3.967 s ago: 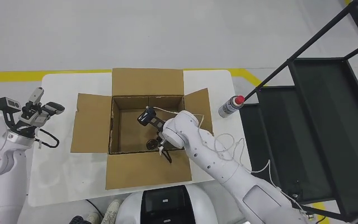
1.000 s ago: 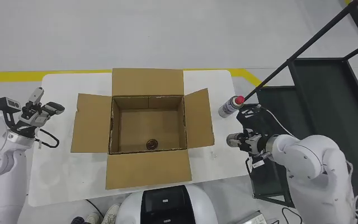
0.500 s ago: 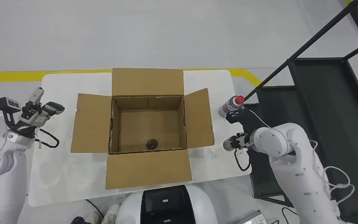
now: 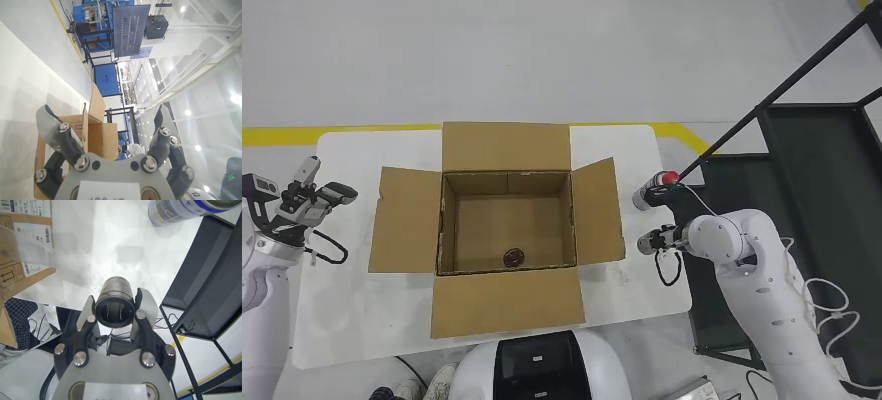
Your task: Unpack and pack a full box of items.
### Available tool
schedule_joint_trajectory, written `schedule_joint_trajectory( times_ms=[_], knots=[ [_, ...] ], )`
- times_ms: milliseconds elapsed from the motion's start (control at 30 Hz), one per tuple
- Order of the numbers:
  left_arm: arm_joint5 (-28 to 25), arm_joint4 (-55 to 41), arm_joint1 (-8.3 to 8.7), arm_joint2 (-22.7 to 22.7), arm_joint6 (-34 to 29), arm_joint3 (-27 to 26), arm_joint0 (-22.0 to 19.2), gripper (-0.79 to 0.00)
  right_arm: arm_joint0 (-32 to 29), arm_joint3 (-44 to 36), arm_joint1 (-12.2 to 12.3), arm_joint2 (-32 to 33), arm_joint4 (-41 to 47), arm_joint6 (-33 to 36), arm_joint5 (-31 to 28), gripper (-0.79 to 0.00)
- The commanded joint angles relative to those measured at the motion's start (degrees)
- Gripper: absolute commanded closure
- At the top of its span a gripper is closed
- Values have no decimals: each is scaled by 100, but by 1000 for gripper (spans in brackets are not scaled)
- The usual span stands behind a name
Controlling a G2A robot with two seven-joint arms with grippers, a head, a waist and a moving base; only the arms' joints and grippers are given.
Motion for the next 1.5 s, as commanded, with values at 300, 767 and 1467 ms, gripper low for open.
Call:
schedule_joint_trajectory(
  times_ms=[300,767,1467],
  knots=[
    [0,0,0,0,0,0,0,-785,239,960,-27,-280,-84,-531,-91,0],
    [0,0,0,0,0,0,0,-785,398,1969,-44,-435,-9,-1178,-108,0],
    [0,0,0,0,0,0,0,-785,257,2122,1,-367,197,-1295,-193,-763]
  ],
)
